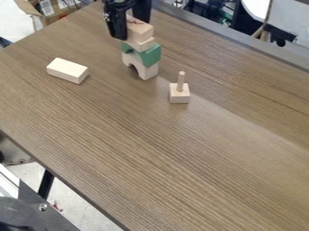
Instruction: Put the wood rectangle with red writing on top of the wood rectangle
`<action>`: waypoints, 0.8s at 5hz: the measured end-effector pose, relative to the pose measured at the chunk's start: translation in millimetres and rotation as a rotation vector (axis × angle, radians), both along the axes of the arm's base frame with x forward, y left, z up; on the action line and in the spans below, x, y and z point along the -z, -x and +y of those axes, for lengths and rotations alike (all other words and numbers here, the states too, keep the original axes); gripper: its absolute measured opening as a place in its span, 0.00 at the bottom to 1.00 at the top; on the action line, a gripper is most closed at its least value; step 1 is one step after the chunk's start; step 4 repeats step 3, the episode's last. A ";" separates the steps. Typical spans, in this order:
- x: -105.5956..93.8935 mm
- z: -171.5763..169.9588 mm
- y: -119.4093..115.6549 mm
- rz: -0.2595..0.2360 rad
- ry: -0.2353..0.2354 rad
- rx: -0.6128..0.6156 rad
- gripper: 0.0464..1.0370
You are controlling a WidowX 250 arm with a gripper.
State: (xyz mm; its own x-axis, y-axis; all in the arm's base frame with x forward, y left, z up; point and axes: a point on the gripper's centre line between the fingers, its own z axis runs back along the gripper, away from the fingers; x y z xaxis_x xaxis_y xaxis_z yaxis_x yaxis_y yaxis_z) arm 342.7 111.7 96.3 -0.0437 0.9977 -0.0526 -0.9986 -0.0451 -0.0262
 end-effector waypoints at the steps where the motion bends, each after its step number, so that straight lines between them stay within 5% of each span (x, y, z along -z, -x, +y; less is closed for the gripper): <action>1: -10.6 1.0 3.3 -0.028 0.002 -0.004 0.96; 3: -54.9 34.4 32.8 -0.182 0.061 -0.110 0.96; 4: -54.9 34.4 32.8 -0.182 0.061 -0.110 0.96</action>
